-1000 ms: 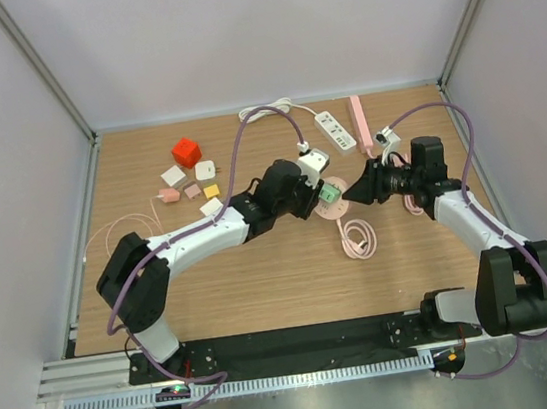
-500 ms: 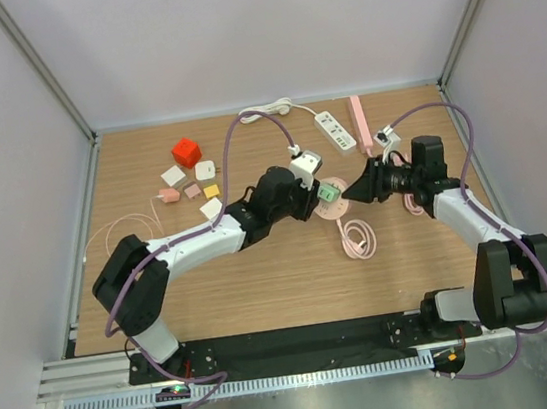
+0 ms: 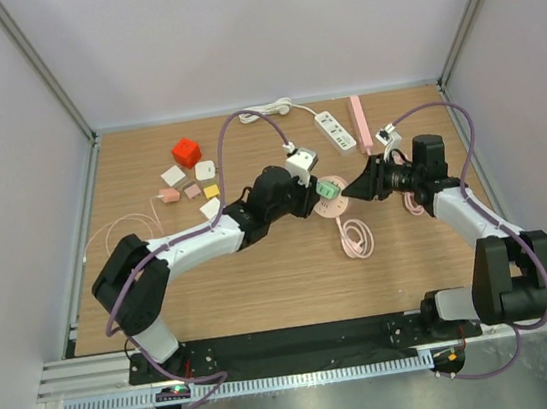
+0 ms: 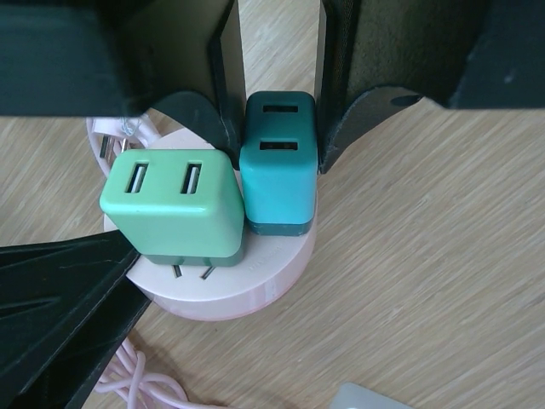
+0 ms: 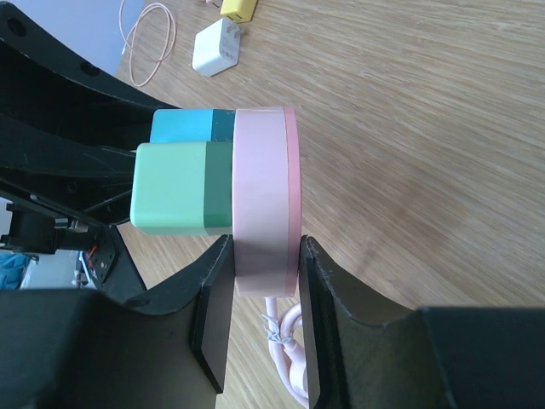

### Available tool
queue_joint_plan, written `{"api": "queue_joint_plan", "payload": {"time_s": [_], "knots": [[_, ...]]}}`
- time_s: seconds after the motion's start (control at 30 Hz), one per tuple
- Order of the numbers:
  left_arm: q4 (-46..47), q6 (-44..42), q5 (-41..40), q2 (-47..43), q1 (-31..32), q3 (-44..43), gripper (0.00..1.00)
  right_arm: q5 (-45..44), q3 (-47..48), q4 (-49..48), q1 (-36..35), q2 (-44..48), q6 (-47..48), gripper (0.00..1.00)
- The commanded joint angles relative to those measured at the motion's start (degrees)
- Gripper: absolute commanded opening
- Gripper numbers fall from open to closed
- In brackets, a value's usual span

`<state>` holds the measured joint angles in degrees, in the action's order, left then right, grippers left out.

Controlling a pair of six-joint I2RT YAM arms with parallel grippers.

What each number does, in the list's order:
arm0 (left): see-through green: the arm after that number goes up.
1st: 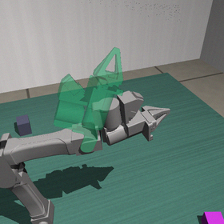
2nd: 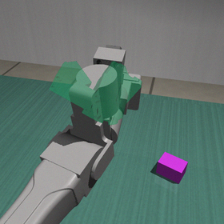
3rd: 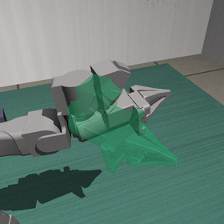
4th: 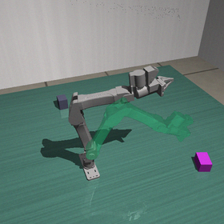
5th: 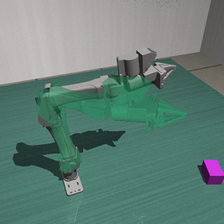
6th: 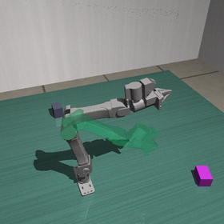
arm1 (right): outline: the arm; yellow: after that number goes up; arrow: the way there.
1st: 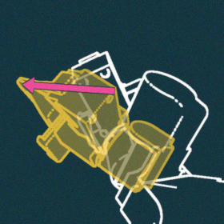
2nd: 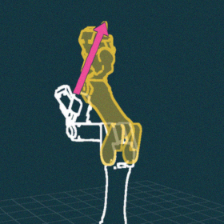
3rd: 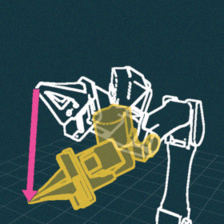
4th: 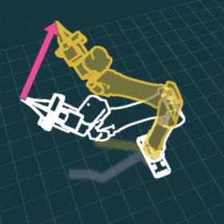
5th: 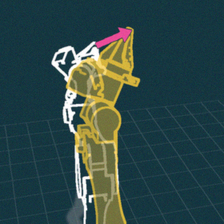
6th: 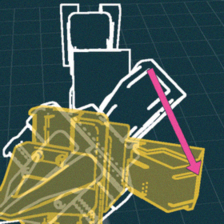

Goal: Pull the plug off the socket

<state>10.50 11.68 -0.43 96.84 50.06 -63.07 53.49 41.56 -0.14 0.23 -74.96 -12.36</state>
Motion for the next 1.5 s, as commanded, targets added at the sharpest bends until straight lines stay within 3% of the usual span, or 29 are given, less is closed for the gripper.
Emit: {"api": "queue_joint_plan", "payload": {"time_s": [0.0,0.07,0.1,0.27,0.37,0.5,0.67,0.9,1.0,1.13,1.17,1.23,1.37,1.47], "knots": [[11.1,2.6,3.6,-2.0,0.9,0.8,0.0,6.4,1.5,-4.3,-0.9,-0.1,-2.2,0.01],[13.9,4.2,2.3,-3.2,0.8,2.4,0.0,6.0,1.5,-4.3,-0.9,-0.2,-2.3,0.03],[14.6,5.0,0.9,-3.8,0.9,3.7,0.0,5.7,1.5,-4.2,0.5,-0.4,-2.3,0.1],[14.9,10.5,-3.3,-6.7,0.5,6.5,0.0,5.7,1.5,-3.6,0.6,-1.0,-2.1,0.65],[15.2,12.7,-3.9,-7.7,0.1,7.7,0.0,6.0,1.4,-3.5,0.6,-1.3,-2.1,0.81],[14.9,14.2,-4.5,-8.2,-0.1,7.7,0.0,6.5,1.5,-2.7,0.3,-1.9,-1.1,0.91],[13.3,16.9,-4.4,-8.3,-0.9,5.9,0.0,7.1,3.2,2.8,-3.0,-4.2,4.9,0.93],[11.9,21.2,-1.9,-8.5,-1.3,4.6,0.0,4.9,3.5,3.7,-5.2,-5.3,5.7,0.88],[12.3,23.7,0.2,-8.5,-1.3,4.6,0.0,2.9,3.4,2.6,-5.6,-5.9,3.9,0.79],[14.3,27.5,3.3,-8.5,-1.3,5.5,0.0,0.7,3.7,1.2,-6.0,-6.9,0.8,0.52],[14.6,29.1,3.7,-8.6,-1.3,5.7,0.0,0.3,4.0,1.3,-6.0,-7.2,0.6,0.3],[15.3,30.8,3.8,-8.7,-1.3,6.4,0.0,-1.7,4.3,2.1,-6.0,-7.2,0.6,0.02],[11.1,35.3,-2.7,-10.3,-1.1,6.6,0.0,-14.9,4.1,4.9,-6.1,-3.5,2.1,0.01],[1.4,36.7,-10.1,-12.4,-0.1,4.4,0.0,-23.4,3.3,5.2,-5.9,0.1,1.6,0.01]]}}
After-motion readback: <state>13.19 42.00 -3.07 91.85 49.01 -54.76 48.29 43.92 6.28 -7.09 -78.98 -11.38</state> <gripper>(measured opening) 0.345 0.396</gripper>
